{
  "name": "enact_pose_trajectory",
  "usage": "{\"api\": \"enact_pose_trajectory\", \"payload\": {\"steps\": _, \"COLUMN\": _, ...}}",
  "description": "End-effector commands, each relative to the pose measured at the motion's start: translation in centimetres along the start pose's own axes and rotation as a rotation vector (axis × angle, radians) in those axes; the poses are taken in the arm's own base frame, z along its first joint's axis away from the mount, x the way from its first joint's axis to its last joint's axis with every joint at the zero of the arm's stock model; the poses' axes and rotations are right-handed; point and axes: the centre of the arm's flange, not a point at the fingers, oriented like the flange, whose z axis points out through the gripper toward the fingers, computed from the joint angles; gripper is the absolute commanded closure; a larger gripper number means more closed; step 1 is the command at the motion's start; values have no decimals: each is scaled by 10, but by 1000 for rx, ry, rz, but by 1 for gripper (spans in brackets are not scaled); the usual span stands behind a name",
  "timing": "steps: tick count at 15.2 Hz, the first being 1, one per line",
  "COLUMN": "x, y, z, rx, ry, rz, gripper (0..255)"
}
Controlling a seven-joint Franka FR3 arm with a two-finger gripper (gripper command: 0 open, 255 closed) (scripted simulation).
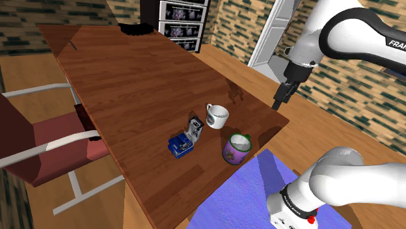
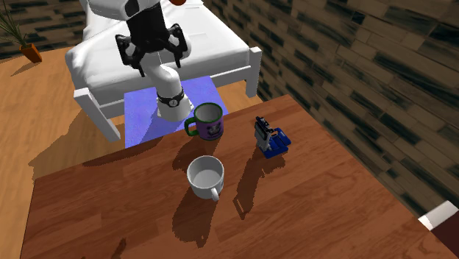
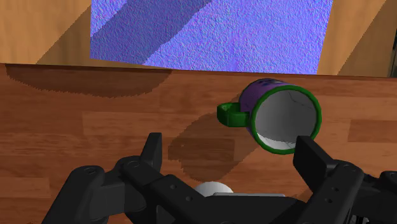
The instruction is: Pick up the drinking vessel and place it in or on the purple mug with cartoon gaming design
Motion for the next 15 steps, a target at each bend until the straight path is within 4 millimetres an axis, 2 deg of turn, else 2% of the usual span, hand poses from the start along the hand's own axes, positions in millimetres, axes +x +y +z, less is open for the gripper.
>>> {"api": "enact_pose_trajectory", "payload": {"steps": 1, "x": 0, "y": 0, "z": 0, "rx": 0, "ry": 0, "rz": 0, "gripper": 0}}
{"api": "enact_pose_trajectory", "payload": {"steps": 15, "x": 149, "y": 27, "z": 99, "rx": 34, "ry": 33, "rz": 7, "gripper": 0}}
